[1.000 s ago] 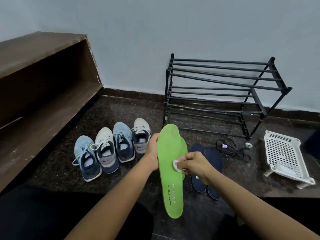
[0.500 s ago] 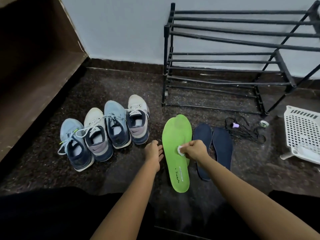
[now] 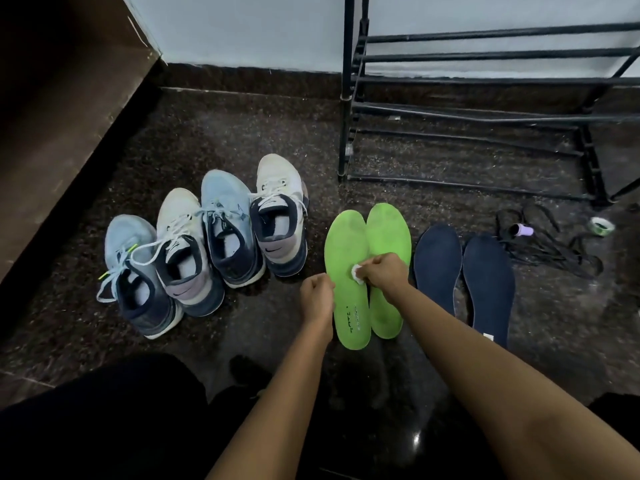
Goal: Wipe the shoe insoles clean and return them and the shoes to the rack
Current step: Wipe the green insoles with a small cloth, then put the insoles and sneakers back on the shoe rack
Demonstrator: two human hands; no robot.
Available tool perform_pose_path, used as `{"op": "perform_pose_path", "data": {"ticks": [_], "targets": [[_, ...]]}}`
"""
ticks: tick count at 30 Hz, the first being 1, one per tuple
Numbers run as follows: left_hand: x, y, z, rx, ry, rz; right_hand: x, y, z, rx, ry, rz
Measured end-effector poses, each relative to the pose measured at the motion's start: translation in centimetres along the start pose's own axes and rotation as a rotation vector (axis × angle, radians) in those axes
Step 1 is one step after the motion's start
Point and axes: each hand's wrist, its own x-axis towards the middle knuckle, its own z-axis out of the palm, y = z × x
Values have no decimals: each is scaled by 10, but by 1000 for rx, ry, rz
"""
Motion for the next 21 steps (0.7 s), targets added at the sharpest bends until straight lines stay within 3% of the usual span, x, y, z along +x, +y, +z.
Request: {"op": "perform_pose_path", "data": {"ticks": [11,21], "targets": [[-3,5,3,59,-18,58,3,2,-4,24,2,-11],[-71,48,23,77,-135,202,-62,-17,-94,29,122,-69]]}}
